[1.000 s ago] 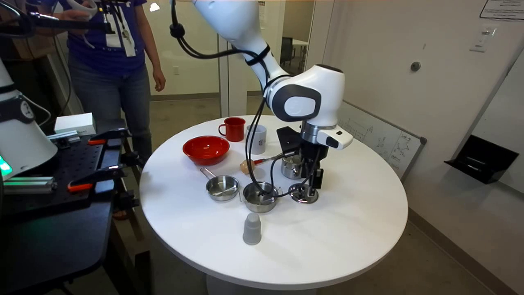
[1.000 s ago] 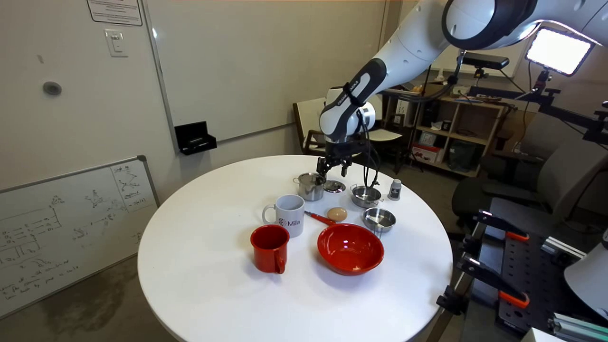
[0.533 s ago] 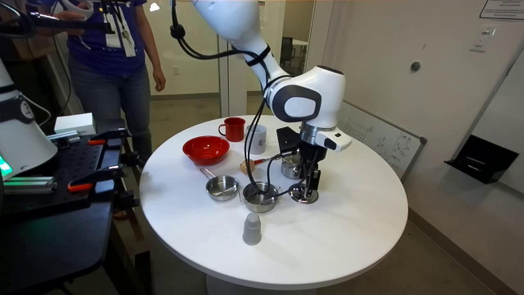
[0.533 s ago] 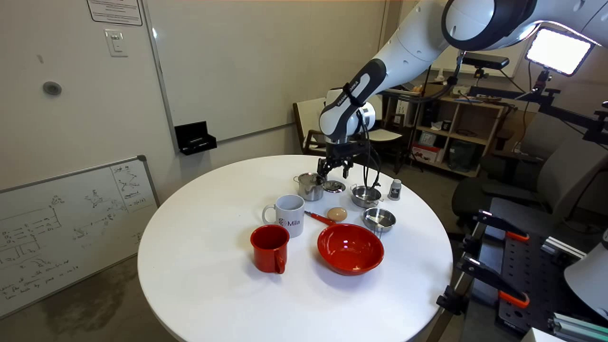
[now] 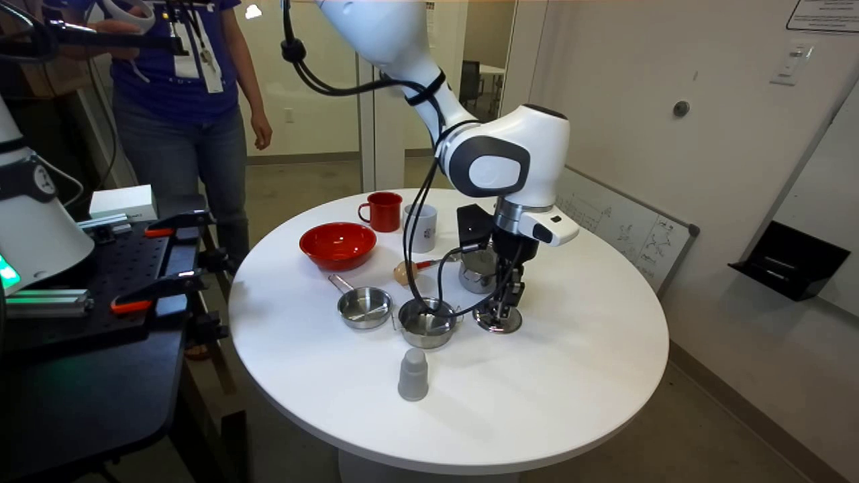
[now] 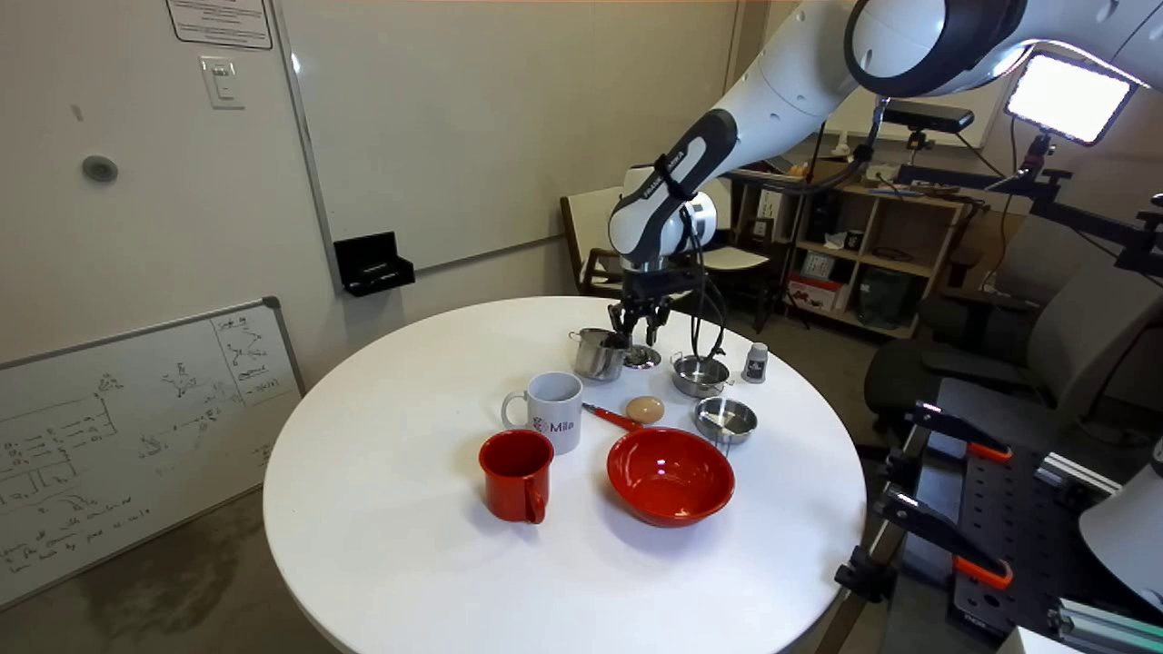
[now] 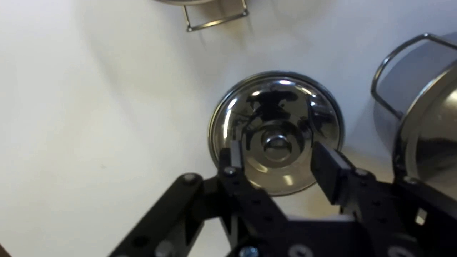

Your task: Cover the smaller pot with the lid on the table

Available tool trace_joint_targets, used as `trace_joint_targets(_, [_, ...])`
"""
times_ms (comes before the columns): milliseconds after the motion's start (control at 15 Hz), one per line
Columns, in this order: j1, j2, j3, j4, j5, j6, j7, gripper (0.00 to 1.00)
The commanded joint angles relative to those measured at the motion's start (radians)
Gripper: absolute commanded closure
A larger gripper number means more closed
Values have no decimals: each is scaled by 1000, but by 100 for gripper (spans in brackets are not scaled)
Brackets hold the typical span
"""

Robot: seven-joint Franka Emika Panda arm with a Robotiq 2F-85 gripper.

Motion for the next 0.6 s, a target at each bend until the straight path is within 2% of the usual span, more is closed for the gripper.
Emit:
trace_joint_targets(0, [16, 31, -12, 43, 27, -28, 20, 75])
trace_joint_targets(133, [17, 32, -11, 39, 28, -28, 25, 79])
trace_joint_targets(267, [18, 34, -11, 38, 30, -28, 30, 77])
trace_joint_targets(333, [18, 34, -10, 38, 30, -28, 33, 73])
trace_joint_targets(400, [19, 34, -10, 38, 31, -28, 35, 74])
trace_joint_targets(467, [20, 35, -11, 37, 31, -27, 37, 75])
trace_joint_targets(533, [21, 34, -12, 37, 31, -25, 40, 86])
